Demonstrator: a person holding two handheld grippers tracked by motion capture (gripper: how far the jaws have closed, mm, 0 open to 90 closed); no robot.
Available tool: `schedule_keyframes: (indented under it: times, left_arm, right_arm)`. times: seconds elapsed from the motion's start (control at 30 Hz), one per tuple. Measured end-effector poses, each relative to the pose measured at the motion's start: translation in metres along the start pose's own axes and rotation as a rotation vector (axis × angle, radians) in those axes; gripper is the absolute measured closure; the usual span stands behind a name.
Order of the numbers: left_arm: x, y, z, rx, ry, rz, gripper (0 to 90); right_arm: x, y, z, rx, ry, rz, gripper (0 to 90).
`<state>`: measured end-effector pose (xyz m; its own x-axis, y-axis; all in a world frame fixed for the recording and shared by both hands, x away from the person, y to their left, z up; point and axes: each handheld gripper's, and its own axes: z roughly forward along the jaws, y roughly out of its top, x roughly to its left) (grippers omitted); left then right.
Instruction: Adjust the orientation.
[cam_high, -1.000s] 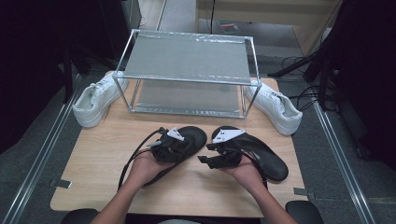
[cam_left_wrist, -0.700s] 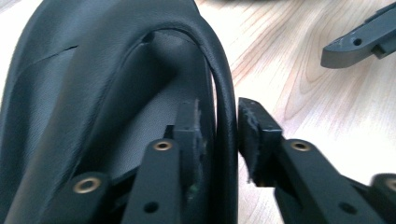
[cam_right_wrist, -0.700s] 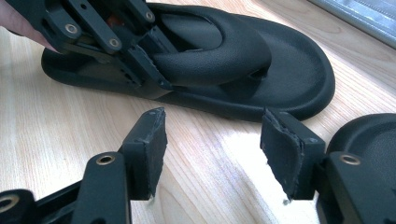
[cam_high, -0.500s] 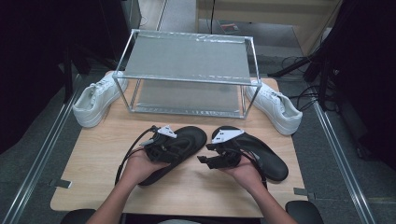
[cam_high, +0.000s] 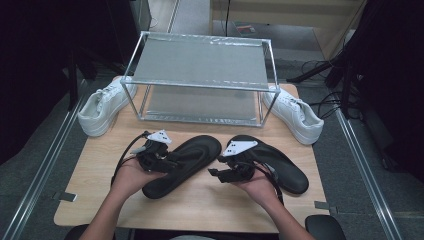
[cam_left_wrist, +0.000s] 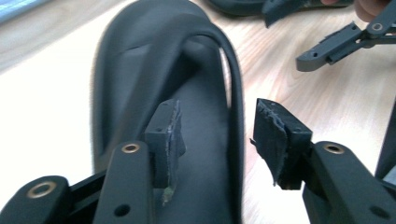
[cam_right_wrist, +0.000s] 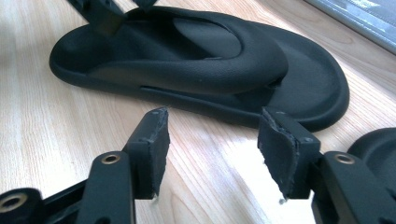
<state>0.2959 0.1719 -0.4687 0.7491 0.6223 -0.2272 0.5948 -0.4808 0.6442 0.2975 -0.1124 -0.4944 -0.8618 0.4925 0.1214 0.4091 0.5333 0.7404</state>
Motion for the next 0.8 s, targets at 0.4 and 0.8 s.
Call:
schedule_keyframes:
  times: [0.4,0.8]
  left_arm:
    - [0.043,-0.024,-0.019,-0.003,0.078,-0.031,86.7]
    - [0.052,-0.03,-0.004,0.016,0.082,-0.012,87.3]
  right_arm:
    - [0.006,0.004,0.004,-0.032,0.019,0.029,70.8]
    - [0.018,0.007,0.023,-0.021,0.066,0.027,90.0]
